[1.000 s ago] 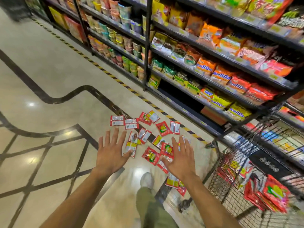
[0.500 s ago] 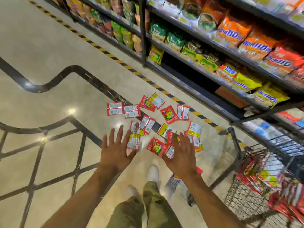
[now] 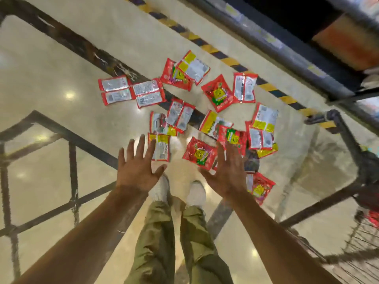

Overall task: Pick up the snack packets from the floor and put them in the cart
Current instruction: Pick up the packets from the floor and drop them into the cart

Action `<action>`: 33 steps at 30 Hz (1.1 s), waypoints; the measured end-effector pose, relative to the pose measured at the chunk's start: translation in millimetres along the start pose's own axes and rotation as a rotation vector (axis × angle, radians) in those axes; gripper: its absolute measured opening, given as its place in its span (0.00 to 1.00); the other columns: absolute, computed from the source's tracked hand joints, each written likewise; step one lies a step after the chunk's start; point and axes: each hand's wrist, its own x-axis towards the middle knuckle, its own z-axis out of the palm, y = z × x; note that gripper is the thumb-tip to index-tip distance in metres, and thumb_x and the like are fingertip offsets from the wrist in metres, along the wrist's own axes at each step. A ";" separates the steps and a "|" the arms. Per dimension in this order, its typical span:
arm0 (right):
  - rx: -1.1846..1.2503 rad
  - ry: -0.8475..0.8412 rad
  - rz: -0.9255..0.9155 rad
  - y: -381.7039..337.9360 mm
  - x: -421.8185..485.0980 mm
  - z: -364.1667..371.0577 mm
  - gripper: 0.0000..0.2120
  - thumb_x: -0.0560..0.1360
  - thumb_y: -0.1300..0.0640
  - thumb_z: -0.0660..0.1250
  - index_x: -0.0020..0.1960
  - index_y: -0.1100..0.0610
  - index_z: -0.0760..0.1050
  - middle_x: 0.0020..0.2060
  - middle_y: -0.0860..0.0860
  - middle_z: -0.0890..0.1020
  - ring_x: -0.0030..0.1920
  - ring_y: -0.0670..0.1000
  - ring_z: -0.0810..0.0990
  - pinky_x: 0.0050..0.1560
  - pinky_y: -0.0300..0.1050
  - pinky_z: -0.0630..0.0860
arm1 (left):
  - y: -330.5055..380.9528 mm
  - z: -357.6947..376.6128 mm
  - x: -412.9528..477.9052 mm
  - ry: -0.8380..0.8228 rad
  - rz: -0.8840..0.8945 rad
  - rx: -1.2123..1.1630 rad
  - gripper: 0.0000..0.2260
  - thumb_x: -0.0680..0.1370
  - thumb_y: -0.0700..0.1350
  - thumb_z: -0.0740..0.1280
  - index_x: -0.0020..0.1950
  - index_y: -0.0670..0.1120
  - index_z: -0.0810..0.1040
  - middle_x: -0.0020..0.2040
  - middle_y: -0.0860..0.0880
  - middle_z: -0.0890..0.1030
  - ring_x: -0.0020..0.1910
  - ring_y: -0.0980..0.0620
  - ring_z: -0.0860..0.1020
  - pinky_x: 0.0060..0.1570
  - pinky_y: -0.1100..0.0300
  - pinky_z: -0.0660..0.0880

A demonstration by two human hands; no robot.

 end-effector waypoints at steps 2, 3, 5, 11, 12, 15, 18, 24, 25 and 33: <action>0.012 -0.044 0.007 9.8 26.9 41.9 0.48 0.75 0.26 0.57 0.84 0.52 0.50 0.83 0.60 0.55 0.83 0.64 0.53 0.80 0.64 0.56 | -9.7 38.8 37.8 0.012 0.012 -0.007 0.39 0.78 0.73 0.43 0.85 0.55 0.42 0.86 0.47 0.44 0.84 0.38 0.45 0.80 0.36 0.45; 0.012 -0.053 0.003 16.1 40.7 66.3 0.47 0.75 0.28 0.59 0.84 0.54 0.52 0.83 0.61 0.56 0.82 0.64 0.54 0.80 0.65 0.57 | -14.6 61.0 57.1 0.009 0.003 -0.015 0.39 0.78 0.72 0.44 0.85 0.54 0.44 0.86 0.46 0.46 0.84 0.38 0.47 0.80 0.36 0.46; 0.038 -0.050 -0.024 32.0 67.9 117.9 0.46 0.75 0.31 0.64 0.83 0.57 0.56 0.81 0.62 0.61 0.81 0.65 0.58 0.78 0.66 0.62 | -24.1 105.6 93.8 -0.014 -0.016 -0.037 0.40 0.78 0.71 0.48 0.85 0.53 0.46 0.86 0.45 0.50 0.83 0.39 0.51 0.80 0.36 0.49; 0.126 -0.210 0.027 70.0 137.9 241.5 0.49 0.72 0.46 0.77 0.82 0.57 0.53 0.77 0.59 0.64 0.78 0.61 0.61 0.74 0.65 0.67 | -51.2 227.8 195.3 -0.054 -0.100 -0.130 0.42 0.79 0.69 0.61 0.85 0.51 0.49 0.84 0.41 0.57 0.81 0.37 0.59 0.77 0.36 0.56; 0.108 -0.213 0.016 75.2 147.5 258.9 0.49 0.71 0.48 0.78 0.82 0.58 0.54 0.76 0.59 0.66 0.77 0.61 0.63 0.74 0.64 0.68 | -55.5 244.7 208.1 -0.070 -0.132 -0.164 0.43 0.78 0.68 0.63 0.85 0.50 0.49 0.83 0.40 0.59 0.79 0.36 0.61 0.76 0.35 0.58; 0.061 -0.210 0.023 86.8 170.6 299.8 0.48 0.68 0.51 0.79 0.80 0.58 0.58 0.72 0.59 0.71 0.73 0.61 0.69 0.72 0.62 0.71 | -61.7 282.3 238.0 -0.047 -0.286 -0.345 0.46 0.74 0.66 0.71 0.82 0.46 0.54 0.76 0.38 0.67 0.74 0.33 0.68 0.70 0.35 0.66; 0.001 -0.188 0.039 94.5 183.2 324.4 0.47 0.66 0.51 0.80 0.79 0.59 0.61 0.70 0.59 0.71 0.72 0.62 0.69 0.72 0.61 0.70 | -63.7 305.1 257.2 0.018 -0.409 -0.611 0.49 0.70 0.60 0.79 0.82 0.44 0.57 0.74 0.37 0.69 0.73 0.33 0.69 0.68 0.37 0.68; -0.079 -0.150 0.115 102.5 195.6 334.5 0.45 0.65 0.45 0.81 0.75 0.55 0.64 0.68 0.58 0.72 0.69 0.63 0.71 0.69 0.62 0.68 | -75.9 335.2 272.5 0.097 -0.539 -1.046 0.38 0.61 0.52 0.85 0.64 0.46 0.71 0.58 0.45 0.82 0.53 0.45 0.82 0.53 0.47 0.81; -0.109 -0.180 0.132 103.0 197.6 333.2 0.44 0.66 0.43 0.81 0.74 0.55 0.65 0.67 0.58 0.73 0.69 0.63 0.71 0.68 0.62 0.68 | -76.1 334.5 273.8 0.050 -0.551 -1.117 0.33 0.62 0.49 0.86 0.61 0.46 0.74 0.54 0.47 0.84 0.49 0.48 0.84 0.47 0.52 0.82; 0.225 -0.361 0.299 93.8 185.8 298.2 0.22 0.70 0.50 0.79 0.61 0.55 0.79 0.55 0.57 0.85 0.58 0.61 0.82 0.53 0.49 0.77 | -89.3 293.1 233.2 -0.162 -0.413 -1.361 0.24 0.64 0.48 0.83 0.58 0.45 0.87 0.53 0.46 0.88 0.48 0.46 0.87 0.48 0.50 0.82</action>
